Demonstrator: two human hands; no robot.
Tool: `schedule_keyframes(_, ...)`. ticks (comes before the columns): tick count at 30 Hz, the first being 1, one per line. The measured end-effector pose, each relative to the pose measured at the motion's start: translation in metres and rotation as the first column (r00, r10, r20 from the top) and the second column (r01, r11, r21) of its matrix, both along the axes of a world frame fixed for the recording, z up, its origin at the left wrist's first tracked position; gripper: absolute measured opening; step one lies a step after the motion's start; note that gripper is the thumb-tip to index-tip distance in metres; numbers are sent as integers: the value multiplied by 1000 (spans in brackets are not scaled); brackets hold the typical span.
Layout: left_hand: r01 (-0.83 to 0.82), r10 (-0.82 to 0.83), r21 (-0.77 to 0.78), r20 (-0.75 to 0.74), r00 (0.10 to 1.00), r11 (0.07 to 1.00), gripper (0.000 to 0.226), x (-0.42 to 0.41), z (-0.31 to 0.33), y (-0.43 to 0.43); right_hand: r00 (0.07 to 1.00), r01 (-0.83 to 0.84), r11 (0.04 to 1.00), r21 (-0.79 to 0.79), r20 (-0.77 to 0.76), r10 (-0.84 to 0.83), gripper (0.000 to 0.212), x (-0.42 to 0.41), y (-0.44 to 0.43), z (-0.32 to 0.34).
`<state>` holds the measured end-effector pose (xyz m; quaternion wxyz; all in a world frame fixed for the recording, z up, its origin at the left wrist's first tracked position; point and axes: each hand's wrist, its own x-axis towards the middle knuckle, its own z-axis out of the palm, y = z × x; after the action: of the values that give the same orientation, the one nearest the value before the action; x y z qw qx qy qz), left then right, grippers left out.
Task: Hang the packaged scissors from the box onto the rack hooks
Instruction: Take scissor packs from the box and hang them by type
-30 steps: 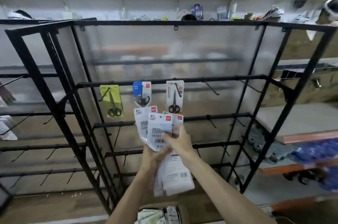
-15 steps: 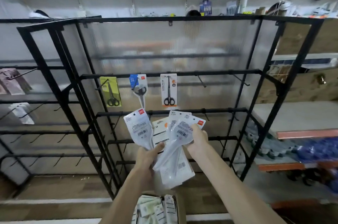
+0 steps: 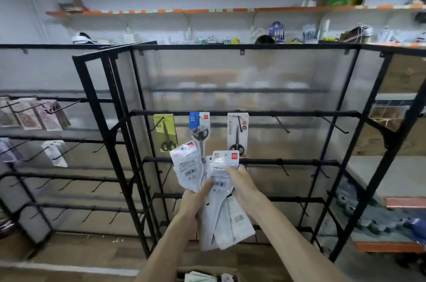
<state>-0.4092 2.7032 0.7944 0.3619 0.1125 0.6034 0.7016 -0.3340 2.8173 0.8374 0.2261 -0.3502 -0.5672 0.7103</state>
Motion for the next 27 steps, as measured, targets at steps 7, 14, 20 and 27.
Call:
schedule_keyframes(7,-67,67,0,77,995,998,29,-58,-4,-17,900,352,848,-397,-105,-423,19,-34,15,-12)
schedule_keyframes(14,-24,33,59,-171,985,998,35,-86,-14,-34,847,433,815,-385,-136,-514,18,-62,-3,-9)
schedule_keyframes(20,138,-115,61,-285,952,989,41,-98,-8,-27,973,221,969,106,48,-227,45,-93,-30,-4)
schedule_keyframes(27,165,-129,100,-297,946,981,43,-102,-6,-31,944,51,903,426,274,-183,28,-101,-34,-11)
